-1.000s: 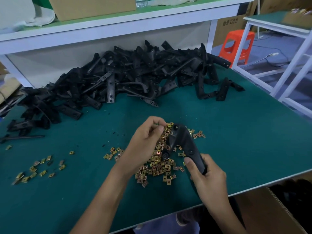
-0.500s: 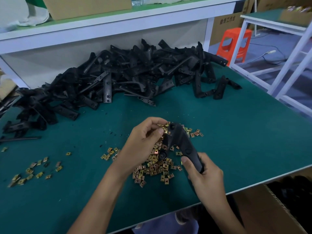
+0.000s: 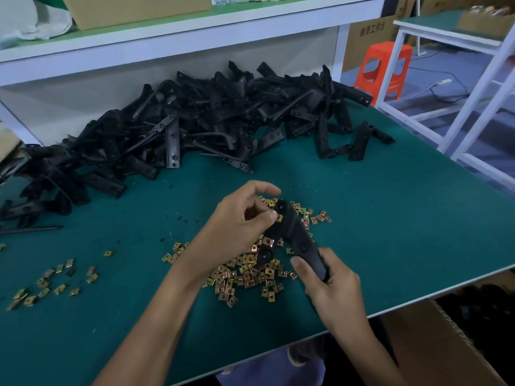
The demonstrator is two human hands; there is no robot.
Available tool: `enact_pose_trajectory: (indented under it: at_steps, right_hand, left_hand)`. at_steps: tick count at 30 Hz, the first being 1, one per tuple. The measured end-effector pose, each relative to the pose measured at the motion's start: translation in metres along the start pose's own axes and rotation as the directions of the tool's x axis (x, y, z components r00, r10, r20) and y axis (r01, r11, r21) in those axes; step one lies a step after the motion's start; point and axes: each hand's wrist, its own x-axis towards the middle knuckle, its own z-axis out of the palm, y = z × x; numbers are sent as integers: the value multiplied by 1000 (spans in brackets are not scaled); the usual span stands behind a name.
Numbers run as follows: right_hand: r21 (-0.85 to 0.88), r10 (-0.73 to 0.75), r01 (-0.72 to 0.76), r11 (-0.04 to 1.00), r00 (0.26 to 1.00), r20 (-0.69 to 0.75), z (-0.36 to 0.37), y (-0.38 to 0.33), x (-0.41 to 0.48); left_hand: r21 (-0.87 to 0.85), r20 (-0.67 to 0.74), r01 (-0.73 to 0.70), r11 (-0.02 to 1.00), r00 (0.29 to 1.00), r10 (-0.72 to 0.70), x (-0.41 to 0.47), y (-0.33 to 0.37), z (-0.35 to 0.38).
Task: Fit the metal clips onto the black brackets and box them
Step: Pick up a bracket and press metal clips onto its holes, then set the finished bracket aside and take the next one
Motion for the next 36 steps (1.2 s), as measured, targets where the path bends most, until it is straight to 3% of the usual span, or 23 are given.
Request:
enact_pose_trajectory:
  at_steps: [5,9,12,18,21,23,27,32,34,36]
  right_hand:
    - [134,37,-32,990,999,-33,-4,-3,-2]
    - [232,92,-80,969,995,-44,-12,-11,-6]
    - [342,181,-181,922,983,32,-25,-20,-22]
    - [572,341,-341,746,933,111,-63,0,-87]
    - [621,393,-380,686,911,123,-80,21,-127]
    - [684,504,-409,604,861,71,-90,38,-154]
    - [837,640,-352,419,768,3,-127,47,-177]
    - [965,745,-25,262,641,-186,-204,39,-138]
    - [965,759,-21,261,622,-192,-209,36,-125]
    - [923,732,-149,355,658,-175,-193,37,-114]
  left_hand:
    - [-117,-69,57,992,996,-65,-11,1,21]
    - [87,-160,50,995,986,-35,-23,0,43]
    - [94,-195,-15,995,980,34,-18,10,55]
    - [177,62,-225,958,974,218,-9,31,118]
    - [192,250,-324,926,929,273,-17,38,169]
    - [145,357,-363,921,887,293,-25,45,199]
    - [50,431,-407,912,833,347,-41,56,229]
    - [55,397,-349,936,867,300,-48,48,217]
    - [92,364,-334,938,888,281,-50,41,205]
    - [147,313,-310,939,915,253,-49,30,190]
